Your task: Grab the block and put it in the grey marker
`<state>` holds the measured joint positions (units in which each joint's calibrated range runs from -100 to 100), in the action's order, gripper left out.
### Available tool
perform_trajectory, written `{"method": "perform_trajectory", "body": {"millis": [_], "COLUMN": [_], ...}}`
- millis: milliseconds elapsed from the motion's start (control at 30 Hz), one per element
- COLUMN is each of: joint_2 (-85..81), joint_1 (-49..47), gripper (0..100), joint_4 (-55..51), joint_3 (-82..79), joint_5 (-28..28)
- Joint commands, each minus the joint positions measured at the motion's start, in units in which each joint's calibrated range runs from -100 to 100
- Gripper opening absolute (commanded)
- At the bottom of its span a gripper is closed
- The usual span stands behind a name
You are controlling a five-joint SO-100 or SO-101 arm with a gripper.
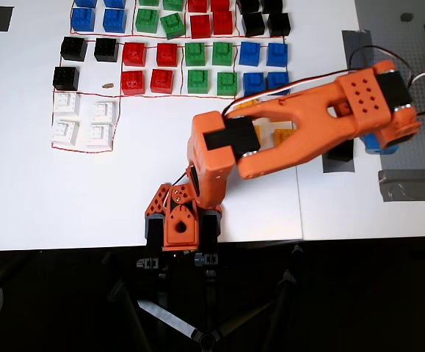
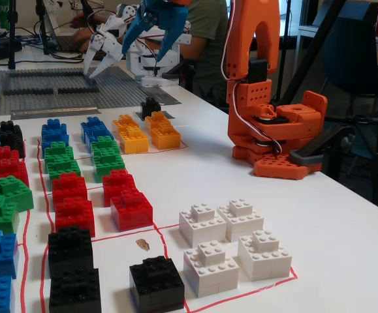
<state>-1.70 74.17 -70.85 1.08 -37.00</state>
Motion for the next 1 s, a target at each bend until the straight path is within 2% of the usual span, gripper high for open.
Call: {"method": "perform_trajectory", "body": {"millis": [0, 333, 533, 733, 967], "joint_2": [-12.72, -14.45, -9.79, -7.37, -4.95], "joint_1": [-9.03, -40.98, -55.54, -63.77, -67.52], "gripper": [27, 14, 7, 2, 2], "joint_4": [-3.21, -19.12, -22.87, -24.5, -27.11], "joint_3": [-3.12, -6.48, -4.39, -2.67, 1.6], "joint_5": [4.84, 21.49, 29.84, 35.65, 38.05]}}
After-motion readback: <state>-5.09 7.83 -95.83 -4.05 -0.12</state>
